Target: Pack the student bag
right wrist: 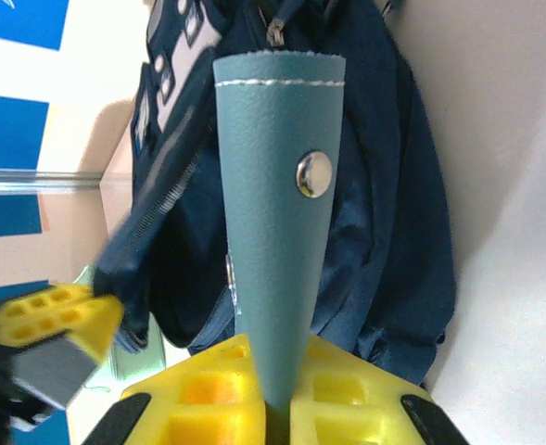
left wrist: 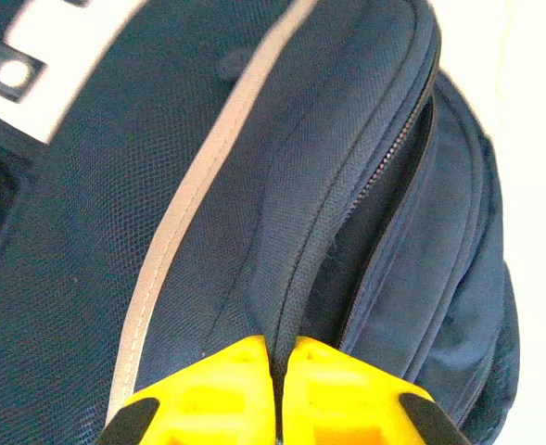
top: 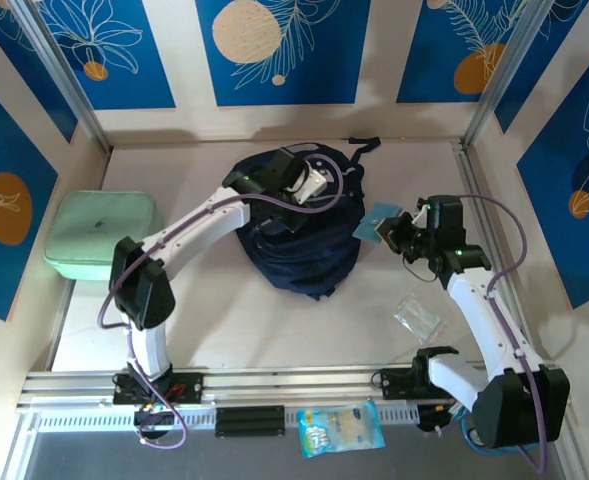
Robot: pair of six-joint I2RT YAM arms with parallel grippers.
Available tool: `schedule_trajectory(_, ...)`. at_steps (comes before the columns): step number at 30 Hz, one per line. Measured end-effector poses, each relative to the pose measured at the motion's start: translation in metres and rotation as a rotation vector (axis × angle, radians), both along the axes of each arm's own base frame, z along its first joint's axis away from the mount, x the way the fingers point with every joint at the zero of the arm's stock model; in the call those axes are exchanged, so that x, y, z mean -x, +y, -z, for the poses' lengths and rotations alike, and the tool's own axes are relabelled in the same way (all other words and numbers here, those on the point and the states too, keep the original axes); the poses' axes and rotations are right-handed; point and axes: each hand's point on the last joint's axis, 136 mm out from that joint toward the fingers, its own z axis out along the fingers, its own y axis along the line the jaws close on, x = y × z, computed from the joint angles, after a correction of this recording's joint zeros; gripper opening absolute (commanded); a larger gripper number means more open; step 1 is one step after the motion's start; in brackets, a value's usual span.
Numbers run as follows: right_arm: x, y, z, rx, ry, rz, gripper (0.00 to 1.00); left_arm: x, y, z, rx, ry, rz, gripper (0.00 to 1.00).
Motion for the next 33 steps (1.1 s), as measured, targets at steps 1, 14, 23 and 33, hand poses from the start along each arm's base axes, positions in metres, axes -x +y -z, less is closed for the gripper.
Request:
schedule_trajectory(1, 0.003, 0.008, 0.004, -0.008, 0.011, -0.021, 0.04, -0.001, -0.001, -0.005, 0.019, -0.004, -0.004, 0.07)
schedule_trajectory(14, -0.015, 0.085, 0.022, -0.129, 0.091, -0.134, 0.04, -0.001, -0.028, -0.024, 0.165, 0.056, -0.015, 0.07)
schedule_trajectory(23, -0.078, 0.103, 0.031, -0.199, 0.134, -0.047, 0.21, -0.015, -0.031, -0.041, 0.218, 0.068, -0.095, 0.06)
schedule_trajectory(33, -0.078, 0.101, 0.019, -0.249, 0.112, -0.082, 0.47, -0.022, -0.024, -0.044, 0.248, 0.091, -0.148, 0.1)
